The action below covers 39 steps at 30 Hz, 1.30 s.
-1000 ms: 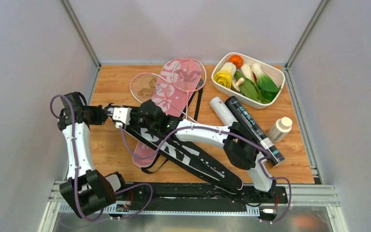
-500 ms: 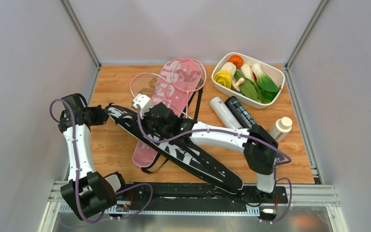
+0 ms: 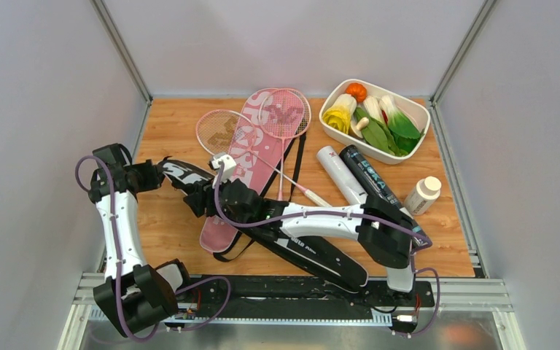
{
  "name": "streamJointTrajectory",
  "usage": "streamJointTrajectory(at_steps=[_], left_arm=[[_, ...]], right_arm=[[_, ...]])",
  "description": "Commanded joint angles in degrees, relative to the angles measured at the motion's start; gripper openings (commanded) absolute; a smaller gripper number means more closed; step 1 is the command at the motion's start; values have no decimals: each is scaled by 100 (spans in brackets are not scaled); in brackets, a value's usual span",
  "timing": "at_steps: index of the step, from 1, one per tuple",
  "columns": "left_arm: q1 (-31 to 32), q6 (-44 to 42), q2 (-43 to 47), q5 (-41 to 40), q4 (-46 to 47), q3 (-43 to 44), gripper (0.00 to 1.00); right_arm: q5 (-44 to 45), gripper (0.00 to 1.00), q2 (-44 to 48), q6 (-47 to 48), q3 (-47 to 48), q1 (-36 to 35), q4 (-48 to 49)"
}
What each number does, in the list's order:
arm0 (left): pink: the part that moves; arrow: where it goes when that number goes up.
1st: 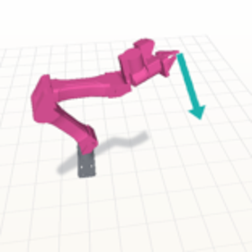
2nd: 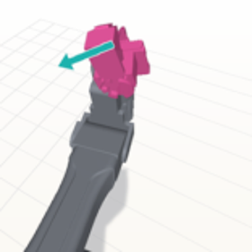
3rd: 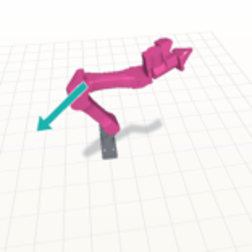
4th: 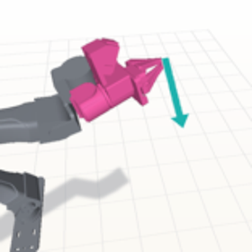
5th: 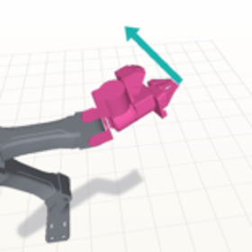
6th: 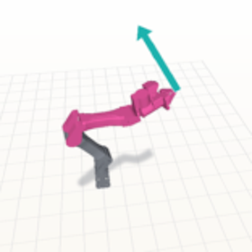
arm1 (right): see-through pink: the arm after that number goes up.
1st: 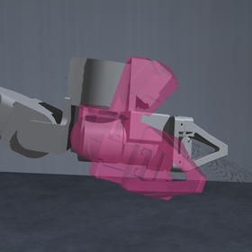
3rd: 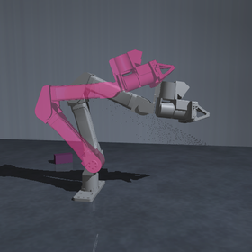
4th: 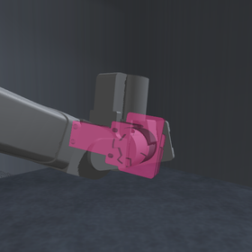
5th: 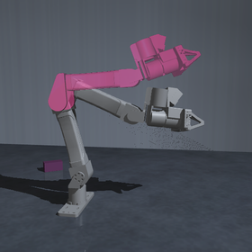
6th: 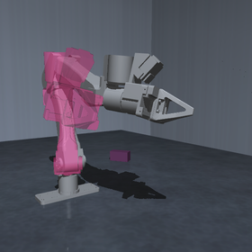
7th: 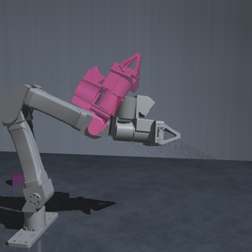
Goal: Pack up the badminton gear
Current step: Adjust the racket bag at the center of the board.
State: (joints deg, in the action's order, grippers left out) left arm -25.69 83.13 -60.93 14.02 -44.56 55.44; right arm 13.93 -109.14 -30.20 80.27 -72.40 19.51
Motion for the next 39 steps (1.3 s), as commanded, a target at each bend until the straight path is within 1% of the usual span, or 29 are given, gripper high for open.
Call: streamJointTrajectory(at_steps=[1, 5, 8, 13, 19, 21, 25, 28, 32, 33, 34, 35, 36, 39], left_arm=[[-23, 384, 18, 354, -195, 179, 0], [-28, 372, -92, 357, -256, 232, 0], [-23, 355, -138, 347, -308, 279, 0], [-19, 380, -125, 338, -347, 320, 0], [-23, 359, -146, 282, -430, 371, 0], [-18, 357, -155, 293, -452, 390, 0], [-28, 373, -144, 243, -579, 464, 0], [-24, 376, -130, 178, -676, 500, 0], [-23, 348, -198, 215, -708, 502, 0], [-23, 337, -212, 261, -706, 511, 0], [-23, 318, -225, 273, -720, 520, 0], [-28, 309, -226, 256, -732, 531, 0], [-26, 302, -216, 244, -735, 535, 0], [-23, 331, -143, 228, -745, 492, 0]], right_arm=[[844, 51, -142, -104, 231, -212, 570], [1376, 53, 39, 130, 318, -335, 383], [1798, 55, 180, 248, 281, -542, 443], [2007, 56, 36, 227, 305, -723, 534], [2336, 62, 265, 505, 222, -763, 691], [2266, 62, 260, 487, 195, -762, 730], [2047, 62, -109, 193, 337, -757, 680], [2013, 59, -272, 157, 403, -769, 738], [2678, 59, -263, 416, 349, -764, 654], [2730, 54, -160, 533, 235, -710, 819], [2657, 46, -57, 693, 101, -642, 1012], [2541, 40, 5, 905, 43, -548, 1126], [2472, 33, 6, 1098, 142, -457, 1046], [2409, 8, -253, 1714, 717, -214, 657]])
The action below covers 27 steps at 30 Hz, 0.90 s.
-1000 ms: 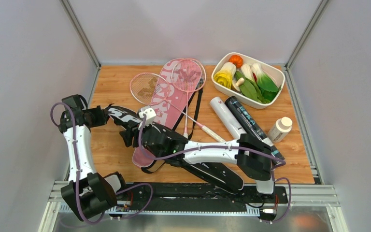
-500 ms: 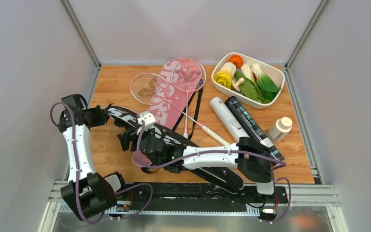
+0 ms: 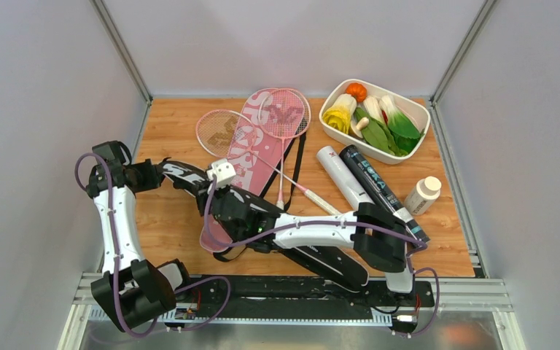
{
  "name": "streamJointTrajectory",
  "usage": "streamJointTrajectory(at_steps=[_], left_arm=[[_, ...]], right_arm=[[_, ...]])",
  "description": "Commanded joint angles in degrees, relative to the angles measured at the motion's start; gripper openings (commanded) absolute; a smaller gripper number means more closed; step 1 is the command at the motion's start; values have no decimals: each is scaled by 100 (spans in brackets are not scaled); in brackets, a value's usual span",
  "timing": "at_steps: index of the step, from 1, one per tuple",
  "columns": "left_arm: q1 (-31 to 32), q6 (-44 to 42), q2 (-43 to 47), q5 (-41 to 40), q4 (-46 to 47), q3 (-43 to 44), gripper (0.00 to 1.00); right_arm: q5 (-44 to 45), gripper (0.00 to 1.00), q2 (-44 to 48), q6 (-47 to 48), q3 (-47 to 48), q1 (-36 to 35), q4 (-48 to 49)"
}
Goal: Pack up the badminton gear
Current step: Adjust the racket bag at the center of the board.
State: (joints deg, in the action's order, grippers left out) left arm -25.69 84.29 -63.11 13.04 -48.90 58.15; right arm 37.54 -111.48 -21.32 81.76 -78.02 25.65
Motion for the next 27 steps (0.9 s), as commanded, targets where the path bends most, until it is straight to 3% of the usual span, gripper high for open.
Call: streamJointTrajectory(at_steps=[1, 7, 9, 14, 21, 27], left_arm=[[-23, 222, 82, 324, -311, 218, 0], [-21, 229, 87, 304, -354, 234, 0], [-23, 228, 93, 316, -330, 243, 0], [-28, 250, 98, 324, -352, 265, 0], [-23, 299, 67, 273, -390, 258, 0], [-23, 320, 29, 290, -411, 325, 0]], right_arm=[[-73, 3, -64, 913, 643, 425, 18], [-1195, 1, -226, 1254, 1029, 816, -74], [-1610, 6, -497, 1154, 1472, 951, -590], [-2357, 24, -803, 1218, 1532, 977, -623], [-1524, 49, -251, 916, 1296, 977, -1088], [-1041, 59, 305, 968, 1244, 999, -1545]])
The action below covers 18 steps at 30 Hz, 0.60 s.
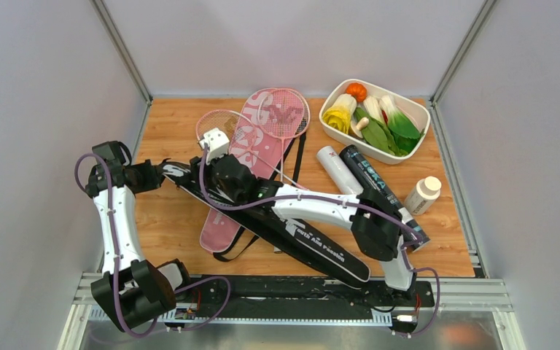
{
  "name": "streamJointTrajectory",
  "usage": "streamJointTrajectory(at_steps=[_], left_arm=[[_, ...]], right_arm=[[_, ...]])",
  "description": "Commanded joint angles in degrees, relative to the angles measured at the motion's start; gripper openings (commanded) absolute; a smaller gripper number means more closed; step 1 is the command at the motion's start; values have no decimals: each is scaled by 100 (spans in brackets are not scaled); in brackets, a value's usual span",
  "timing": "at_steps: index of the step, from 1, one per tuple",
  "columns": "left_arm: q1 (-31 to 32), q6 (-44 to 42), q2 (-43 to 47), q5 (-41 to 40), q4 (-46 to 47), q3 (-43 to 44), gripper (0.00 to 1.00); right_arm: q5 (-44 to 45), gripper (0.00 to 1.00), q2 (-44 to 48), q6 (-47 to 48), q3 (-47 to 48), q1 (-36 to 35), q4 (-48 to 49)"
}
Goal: Pack up the badminton gear
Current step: Adjust the racket bag at the center of the board.
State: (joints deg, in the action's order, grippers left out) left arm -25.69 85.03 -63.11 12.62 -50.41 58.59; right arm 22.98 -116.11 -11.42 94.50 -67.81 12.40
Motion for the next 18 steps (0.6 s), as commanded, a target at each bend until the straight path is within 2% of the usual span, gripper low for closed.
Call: streamJointTrajectory(at_steps=[1, 5, 9, 13, 18], left_arm=[[-19, 243, 32, 321, -264, 302, 0], [-23, 259, 36, 324, -282, 318, 0], [-23, 284, 34, 329, -300, 336, 0], [-23, 297, 65, 304, -306, 341, 0], [-16, 307, 42, 347, -333, 369, 0]], right_arm=[[445, 60, 879, -56, -102, -17, -235], [233, 62, 1335, -417, -377, -13, -282], [-538, 61, 1572, -1071, -757, -54, -204], [-1006, 59, 1685, -1459, -1324, -329, 359], [-949, 57, 1532, -1702, -1632, -778, 920]])
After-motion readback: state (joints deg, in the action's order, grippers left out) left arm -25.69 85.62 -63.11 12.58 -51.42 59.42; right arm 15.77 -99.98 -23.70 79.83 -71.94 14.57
